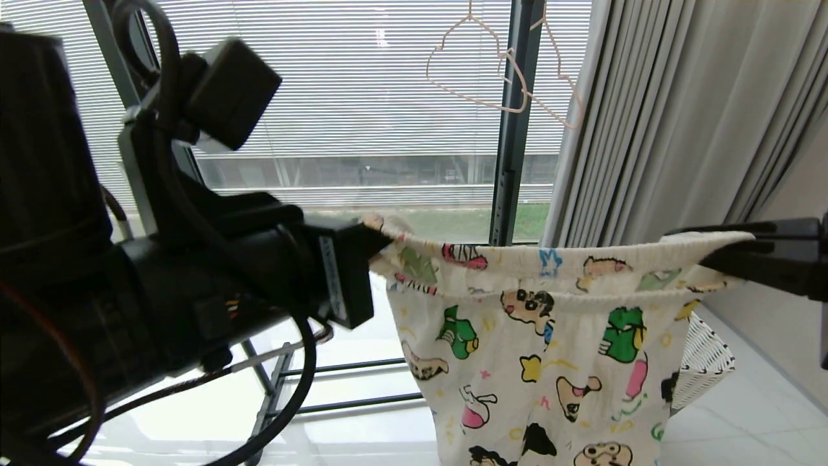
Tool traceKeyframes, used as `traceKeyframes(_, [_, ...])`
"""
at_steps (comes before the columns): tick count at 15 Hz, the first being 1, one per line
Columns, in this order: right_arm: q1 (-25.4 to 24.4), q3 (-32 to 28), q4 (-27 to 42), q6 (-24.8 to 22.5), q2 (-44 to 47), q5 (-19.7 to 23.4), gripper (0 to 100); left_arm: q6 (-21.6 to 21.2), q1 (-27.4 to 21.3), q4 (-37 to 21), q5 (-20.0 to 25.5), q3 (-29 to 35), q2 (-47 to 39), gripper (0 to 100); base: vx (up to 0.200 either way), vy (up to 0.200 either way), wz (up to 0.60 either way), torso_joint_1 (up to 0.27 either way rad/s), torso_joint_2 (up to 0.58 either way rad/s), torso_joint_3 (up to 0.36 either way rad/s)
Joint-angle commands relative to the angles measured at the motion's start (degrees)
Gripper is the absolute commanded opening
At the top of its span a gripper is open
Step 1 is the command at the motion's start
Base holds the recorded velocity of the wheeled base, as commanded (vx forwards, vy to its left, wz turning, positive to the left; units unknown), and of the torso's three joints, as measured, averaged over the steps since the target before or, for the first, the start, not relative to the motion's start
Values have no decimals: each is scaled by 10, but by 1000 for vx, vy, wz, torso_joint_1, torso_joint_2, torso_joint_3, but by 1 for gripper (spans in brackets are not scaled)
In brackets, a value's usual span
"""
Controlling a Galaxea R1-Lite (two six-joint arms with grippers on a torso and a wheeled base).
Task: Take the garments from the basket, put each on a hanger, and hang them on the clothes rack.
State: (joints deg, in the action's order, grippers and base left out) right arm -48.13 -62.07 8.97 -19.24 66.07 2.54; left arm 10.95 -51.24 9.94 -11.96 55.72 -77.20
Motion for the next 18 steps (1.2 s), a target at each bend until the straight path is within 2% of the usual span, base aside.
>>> traceKeyframes(1, [10,-60,-6,1,73,2,0,8,-7,-62,-3,-29,56,0,0,0,0,0,0,0])
traceKeyframes(2, [10,-74,-6,1,86,3,0,10,-15,-71,-7,-35,57,0,0,0,0,0,0,0])
traceKeyframes(5, [10,-118,-6,0,123,4,0,9,-69,-71,-82,-72,53,0,0,0,0,0,0,0])
traceKeyframes(6, [10,-118,-6,1,125,4,0,9,-83,-71,-93,-77,54,0,0,0,0,0,0,0])
traceKeyframes(12, [9,-98,3,-4,106,-5,0,5,-82,-69,-121,-76,54,0,0,0,0,0,0,0])
traceKeyframes(13, [5,-79,18,-4,86,-9,100,5,-82,-69,-134,-77,53,0,0,0,0,0,0,0])
traceKeyframes(18, [-51,1,72,-4,-14,-9,100,5,-78,-69,-141,-77,51,0,0,0,0,0,0,0])
